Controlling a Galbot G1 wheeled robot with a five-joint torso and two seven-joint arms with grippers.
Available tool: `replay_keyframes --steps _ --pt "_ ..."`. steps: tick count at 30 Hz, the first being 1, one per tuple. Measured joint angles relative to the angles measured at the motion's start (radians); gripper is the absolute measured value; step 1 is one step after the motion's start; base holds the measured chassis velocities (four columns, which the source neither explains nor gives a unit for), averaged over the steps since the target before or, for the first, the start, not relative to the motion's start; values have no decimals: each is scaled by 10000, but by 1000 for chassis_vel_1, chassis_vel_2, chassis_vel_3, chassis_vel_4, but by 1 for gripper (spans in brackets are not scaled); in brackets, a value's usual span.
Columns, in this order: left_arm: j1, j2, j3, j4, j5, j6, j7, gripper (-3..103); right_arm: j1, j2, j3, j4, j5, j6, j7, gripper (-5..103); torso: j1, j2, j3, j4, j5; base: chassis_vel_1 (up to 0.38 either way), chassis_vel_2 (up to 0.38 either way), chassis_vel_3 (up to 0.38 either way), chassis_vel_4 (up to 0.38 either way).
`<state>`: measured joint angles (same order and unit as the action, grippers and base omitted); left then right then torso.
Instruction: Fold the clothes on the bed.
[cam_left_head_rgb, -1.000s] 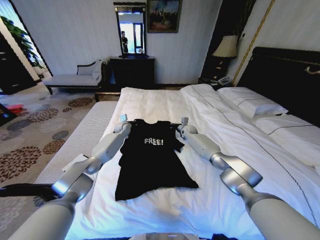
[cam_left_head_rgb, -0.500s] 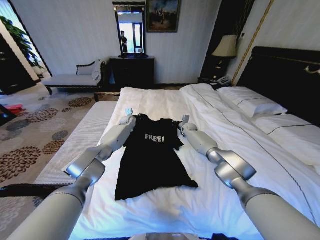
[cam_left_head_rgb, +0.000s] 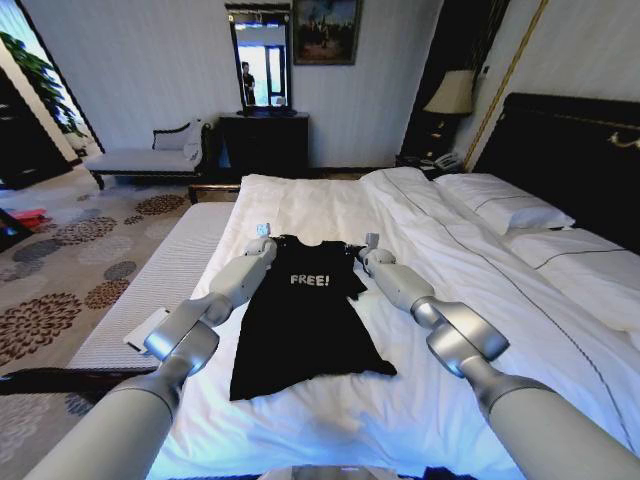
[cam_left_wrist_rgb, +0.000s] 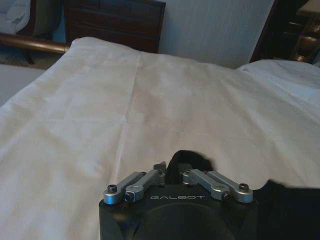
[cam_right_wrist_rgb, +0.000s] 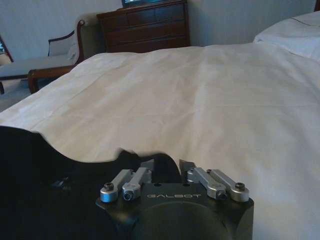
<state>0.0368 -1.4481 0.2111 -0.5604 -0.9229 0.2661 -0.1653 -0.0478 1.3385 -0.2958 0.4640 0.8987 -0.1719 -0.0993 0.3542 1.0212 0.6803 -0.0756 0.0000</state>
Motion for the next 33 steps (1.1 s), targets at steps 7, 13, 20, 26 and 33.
replay_keyframes --steps 7,13,20,26,33 --pt "178 47 -117 -234 223 45 -122 36 19 31 -34 -21 -155 45 21 54 1 0 0 1 1 0 0 0 0" --pt "344 347 -426 -851 299 119 -460 58 -18 -342 -157 681 215 -67 512 76 1 0 0 1 0 0 0 0 0" --pt "1143 1797 -446 -3506 -763 474 -1498 85 -570 -2051 -1 3296 1618 -776 1593 96 2 0 0 4 4 0 0 0 0" --pt "3036 4000 -505 -7715 -1452 631 -2125 100 -2037 -4520 982 7150 3126 -1317 2567 100 -2 1 -3 7 2 0 0 0 0" --pt "5194 5497 -1507 -10498 -1914 663 -2381 100 -4330 -6198 2322 9959 3739 -1447 2919 100 -3 1 -3 -6 -3 0 0 0 0"
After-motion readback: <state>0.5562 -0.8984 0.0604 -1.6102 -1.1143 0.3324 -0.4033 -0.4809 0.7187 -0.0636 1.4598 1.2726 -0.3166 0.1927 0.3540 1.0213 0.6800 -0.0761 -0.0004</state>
